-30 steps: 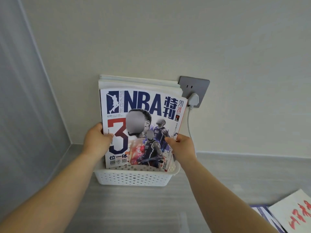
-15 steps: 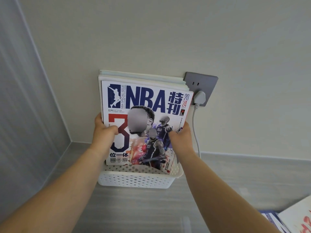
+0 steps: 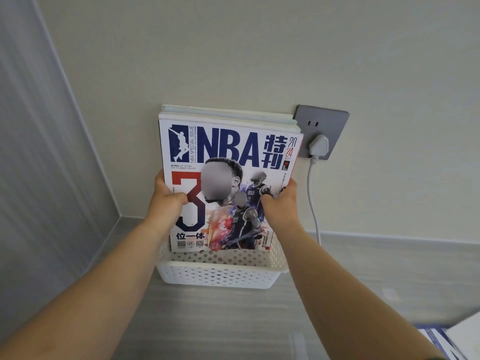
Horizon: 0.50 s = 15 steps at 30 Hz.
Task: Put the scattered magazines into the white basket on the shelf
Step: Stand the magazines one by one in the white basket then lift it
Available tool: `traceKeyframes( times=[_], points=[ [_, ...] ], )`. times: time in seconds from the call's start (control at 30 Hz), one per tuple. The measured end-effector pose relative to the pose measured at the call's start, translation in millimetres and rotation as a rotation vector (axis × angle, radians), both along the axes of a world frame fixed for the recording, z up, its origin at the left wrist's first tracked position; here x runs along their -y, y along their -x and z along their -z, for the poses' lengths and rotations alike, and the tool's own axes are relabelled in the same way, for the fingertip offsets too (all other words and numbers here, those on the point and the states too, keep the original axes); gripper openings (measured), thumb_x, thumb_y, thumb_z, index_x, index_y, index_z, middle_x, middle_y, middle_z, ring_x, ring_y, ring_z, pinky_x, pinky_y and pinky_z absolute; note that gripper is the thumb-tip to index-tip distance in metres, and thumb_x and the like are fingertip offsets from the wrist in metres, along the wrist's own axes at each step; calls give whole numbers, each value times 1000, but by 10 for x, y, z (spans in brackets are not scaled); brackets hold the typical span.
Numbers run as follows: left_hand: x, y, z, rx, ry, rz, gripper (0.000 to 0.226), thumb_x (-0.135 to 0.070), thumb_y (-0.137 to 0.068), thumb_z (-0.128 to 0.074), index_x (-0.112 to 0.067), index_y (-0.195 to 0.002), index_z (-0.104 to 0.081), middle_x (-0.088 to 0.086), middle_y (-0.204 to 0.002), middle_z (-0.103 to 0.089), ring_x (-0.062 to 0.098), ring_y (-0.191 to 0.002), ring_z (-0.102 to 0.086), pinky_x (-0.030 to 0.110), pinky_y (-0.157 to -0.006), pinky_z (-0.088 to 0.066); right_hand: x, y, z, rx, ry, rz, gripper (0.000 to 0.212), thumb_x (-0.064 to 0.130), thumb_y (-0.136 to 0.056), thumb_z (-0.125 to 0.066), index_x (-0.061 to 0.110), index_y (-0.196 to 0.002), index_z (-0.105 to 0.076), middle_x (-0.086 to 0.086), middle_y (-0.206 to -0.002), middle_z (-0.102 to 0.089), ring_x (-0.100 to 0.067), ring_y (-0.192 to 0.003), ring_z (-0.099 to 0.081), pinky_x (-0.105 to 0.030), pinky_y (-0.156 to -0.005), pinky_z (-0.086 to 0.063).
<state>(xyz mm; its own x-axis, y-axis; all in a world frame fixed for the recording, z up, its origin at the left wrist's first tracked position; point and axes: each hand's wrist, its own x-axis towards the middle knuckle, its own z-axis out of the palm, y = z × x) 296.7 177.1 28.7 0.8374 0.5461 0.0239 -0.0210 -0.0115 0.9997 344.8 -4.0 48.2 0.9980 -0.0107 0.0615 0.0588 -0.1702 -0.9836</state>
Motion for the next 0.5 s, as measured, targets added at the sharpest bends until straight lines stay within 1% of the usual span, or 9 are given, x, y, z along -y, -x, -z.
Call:
traceKeyframes(
  times=[0.07,0.13,0.17,0.23,0.27,0.33,0.4,0.47,0.5],
  points=[
    [41,55,-28,-7,-48,-13,55,11,-73,-45,-30,-109,-36,-14,-86,-54,5,-81,-51,22,-60,-39,34,39,10,-12,18,15,50,-4,-79,-49,14,-123,-35,-8,-127,-51,-21,-106,-54,-33,-92,-46],
    [134,144,-49,-8,-145,-83,51,9,-74,-48,-30,-107,-40,-8,-91,-58,8,-82,-54,22,-64,-42,103,103,41,-46,71,42,56,6,-84,-50,12,-134,-27,-10,-138,-41,-25,-120,-47,-34,-97,-40],
    [193,203,-49,-4,-200,-146,48,8,-75,-48,-28,-107,-43,-1,-102,-58,14,-89,-56,25,-73,-45,151,141,57,-55,117,48,60,11,-86,-51,12,-138,-23,-9,-143,-35,-25,-127,-40,-35,-101,-37],
    [334,366,-39,5,-281,-259,45,5,-77,-48,-18,-116,-45,12,-125,-47,25,-112,-48,32,-92,-40,297,253,76,-37,206,28,57,14,-87,-51,12,-138,-26,-7,-145,-32,-22,-130,-35,-31,-102,-33],
    [422,461,-29,10,-304,-272,47,2,-79,-49,-16,-122,-42,11,-130,-42,24,-118,-43,33,-97,-36,385,332,89,-24,246,11,52,13,-87,-50,13,-136,-30,-6,-144,-33,-20,-129,-36,-27,-98,-32],
    [662,683,-2,21,-371,-216,45,-3,-83,-51,-15,-125,-41,3,-128,-42,18,-118,-40,33,-102,-31,607,540,141,11,319,-12,44,12,-87,-49,13,-130,-38,-5,-140,-38,-18,-125,-38,-23,-96,-32],
    [969,920,28,33,-447,-59,30,-6,-84,-52,-15,-113,-53,-4,-114,-48,13,-110,-43,25,-96,-32,890,793,216,40,375,-26,38,9,-85,-50,12,-123,-47,-5,-133,-44,-19,-123,-41,-20,-95,-30],
    [1307,1141,89,-75,-481,208,15,-9,-85,-53,-21,-92,-60,-8,-99,-57,10,-97,-50,12,-79,-36,1227,1047,307,43,434,-31,33,4,-83,-51,9,-116,-53,-7,-128,-49,-23,-120,-43,-20,-95,-29],
    [1488,1244,129,-141,-494,332,17,-10,-85,-53,-25,-80,-60,-11,-90,-60,8,-90,-53,5,-71,-36,1418,1166,356,41,472,-29,31,3,-82,-52,7,-113,-56,-9,-126,-51,-25,-119,-44,-21,-95,-29]
  ],
)
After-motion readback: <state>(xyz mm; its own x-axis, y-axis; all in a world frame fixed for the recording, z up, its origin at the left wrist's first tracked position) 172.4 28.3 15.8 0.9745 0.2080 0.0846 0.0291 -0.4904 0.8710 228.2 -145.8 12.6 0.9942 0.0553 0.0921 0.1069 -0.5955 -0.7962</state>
